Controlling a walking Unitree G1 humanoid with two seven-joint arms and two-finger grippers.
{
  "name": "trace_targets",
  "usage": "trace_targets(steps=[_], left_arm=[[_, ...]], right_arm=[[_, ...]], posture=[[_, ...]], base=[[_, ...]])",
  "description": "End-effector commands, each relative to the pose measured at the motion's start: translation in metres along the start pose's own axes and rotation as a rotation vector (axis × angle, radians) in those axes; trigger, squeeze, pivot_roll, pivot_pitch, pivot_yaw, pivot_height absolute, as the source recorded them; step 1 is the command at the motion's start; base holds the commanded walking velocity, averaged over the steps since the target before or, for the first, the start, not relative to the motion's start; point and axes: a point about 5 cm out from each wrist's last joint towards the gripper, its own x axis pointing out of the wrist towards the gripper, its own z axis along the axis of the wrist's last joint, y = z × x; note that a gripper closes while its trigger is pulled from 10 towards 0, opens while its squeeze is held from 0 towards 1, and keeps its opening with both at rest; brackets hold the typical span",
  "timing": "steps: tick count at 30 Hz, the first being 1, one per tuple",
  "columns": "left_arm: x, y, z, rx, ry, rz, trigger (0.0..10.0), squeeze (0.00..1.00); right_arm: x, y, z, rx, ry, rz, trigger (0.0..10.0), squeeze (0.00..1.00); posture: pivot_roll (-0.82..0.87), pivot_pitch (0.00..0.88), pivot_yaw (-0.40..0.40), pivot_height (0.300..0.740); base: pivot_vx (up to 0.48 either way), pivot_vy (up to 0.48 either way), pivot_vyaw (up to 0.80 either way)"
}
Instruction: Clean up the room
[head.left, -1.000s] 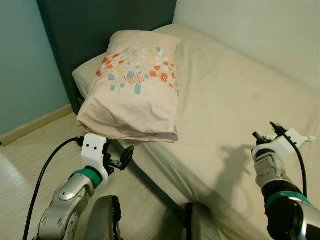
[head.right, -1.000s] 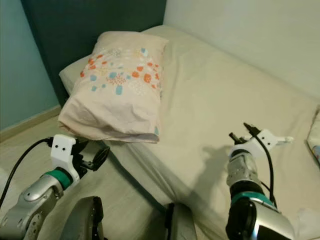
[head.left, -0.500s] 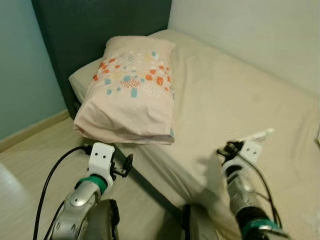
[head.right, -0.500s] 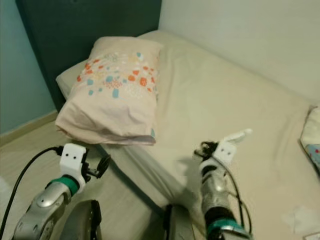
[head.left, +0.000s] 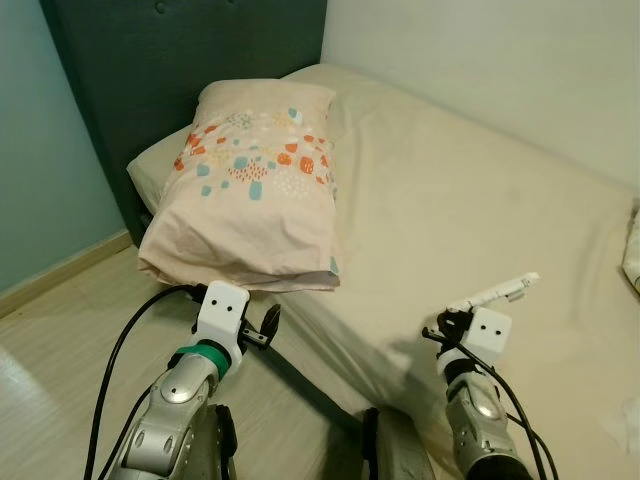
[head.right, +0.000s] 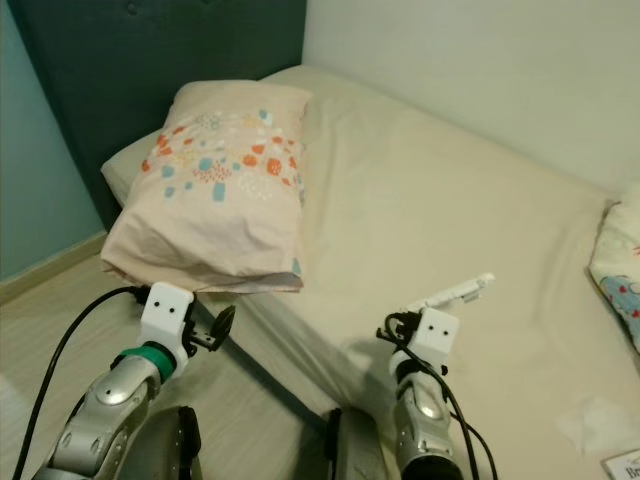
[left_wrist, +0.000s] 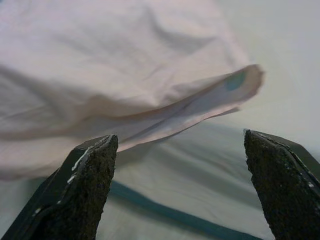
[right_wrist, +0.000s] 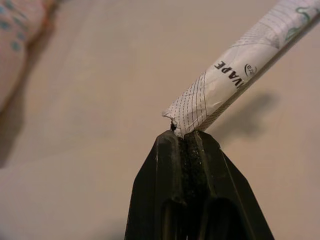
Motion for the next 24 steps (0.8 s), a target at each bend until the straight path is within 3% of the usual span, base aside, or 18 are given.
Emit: trace_targets(steps=[1, 9, 15, 18, 24], left_arm=[[-0.001, 0.0, -0.007, 0.004, 0.023, 0.015, 10.0, 0.0], [-0.002, 0.001, -0.009, 0.007, 0.031, 0.022, 10.0, 0.0], [-0.002, 0.014, -0.004, 0.013, 0.016, 0.074, 10.0, 0.0], [-0.006, 0.017, 0.004, 0.029, -0.016, 0.06, 10.0, 0.0], [-0.014, 0.021, 0.016, 0.05, -0.061, 0.015, 10.0, 0.0]], right_arm=[[-0.004, 0.0, -0.006, -0.008, 0.024, 0.0, 10.0, 0.0], [-0.003, 0.009, -0.008, 0.012, 0.059, 0.01, 10.0, 0.0], [0.023, 0.013, -0.003, 0.079, 0.223, 0.024, 10.0, 0.0], [0.036, 0.009, 0.008, 0.141, 0.258, -0.007, 10.0, 0.0], [0.047, -0.005, 0.025, 0.198, 0.247, -0.061, 10.0, 0.0]], posture=[[0.07, 0.0, -0.016, 0.52], [0.09, 0.0, -0.026, 0.52], [0.14, 0.0, -0.05, 0.52], [0.18, 0.0, -0.047, 0.52], [0.23, 0.028, -0.026, 0.52]], base=[[0.0, 0.0, 0.0], [0.0, 0.0, 0.0], [0.0, 0.0, 0.0], [0.0, 0.0, 0.0], [0.0, 0.0, 0.0]])
